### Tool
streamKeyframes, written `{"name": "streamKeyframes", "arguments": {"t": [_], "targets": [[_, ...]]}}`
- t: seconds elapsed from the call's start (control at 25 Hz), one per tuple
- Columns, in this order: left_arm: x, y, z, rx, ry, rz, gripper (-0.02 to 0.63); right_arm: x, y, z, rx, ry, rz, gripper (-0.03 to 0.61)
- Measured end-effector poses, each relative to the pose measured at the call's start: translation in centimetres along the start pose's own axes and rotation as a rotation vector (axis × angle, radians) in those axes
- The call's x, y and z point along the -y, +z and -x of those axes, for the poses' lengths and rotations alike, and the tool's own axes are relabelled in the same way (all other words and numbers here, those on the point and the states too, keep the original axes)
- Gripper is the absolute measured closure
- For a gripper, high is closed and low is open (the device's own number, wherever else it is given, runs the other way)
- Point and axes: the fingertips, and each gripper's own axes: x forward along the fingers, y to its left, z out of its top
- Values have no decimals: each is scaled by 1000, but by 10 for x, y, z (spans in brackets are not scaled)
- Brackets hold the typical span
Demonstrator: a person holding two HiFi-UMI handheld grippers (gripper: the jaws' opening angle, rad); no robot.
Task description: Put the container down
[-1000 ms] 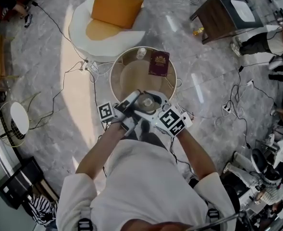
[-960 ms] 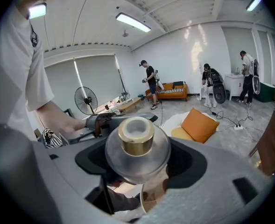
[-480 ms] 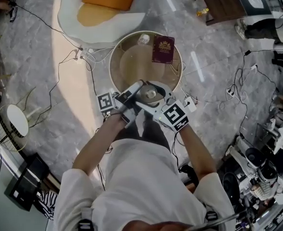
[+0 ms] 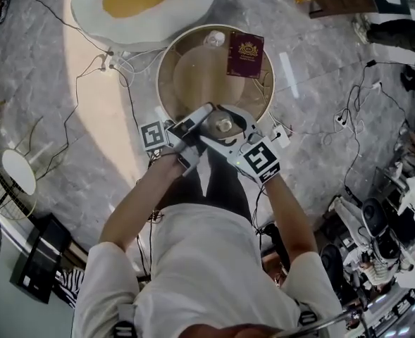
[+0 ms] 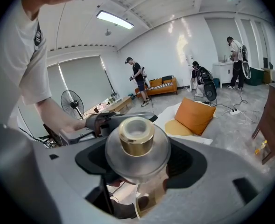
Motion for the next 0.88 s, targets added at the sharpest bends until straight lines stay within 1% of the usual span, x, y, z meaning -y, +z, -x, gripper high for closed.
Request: {"name": "streamKeyframes", "arguments": {"t": [0.16,0.36,0.6,0.88], "targets": [[-20,17,-7,17,-14,6,305,18,-14,-16,-4,5,13,239],[-48,36,-16,25,-24,-27,305,41,-36,-31,2,8,31,239],[-97,63,-20,71,-13,-15,305,66,-75,-59,-37,68,10,240],[-151,88,-23,125,-17,-19,305,94,-119,-88,-21,104,36,241]]}}
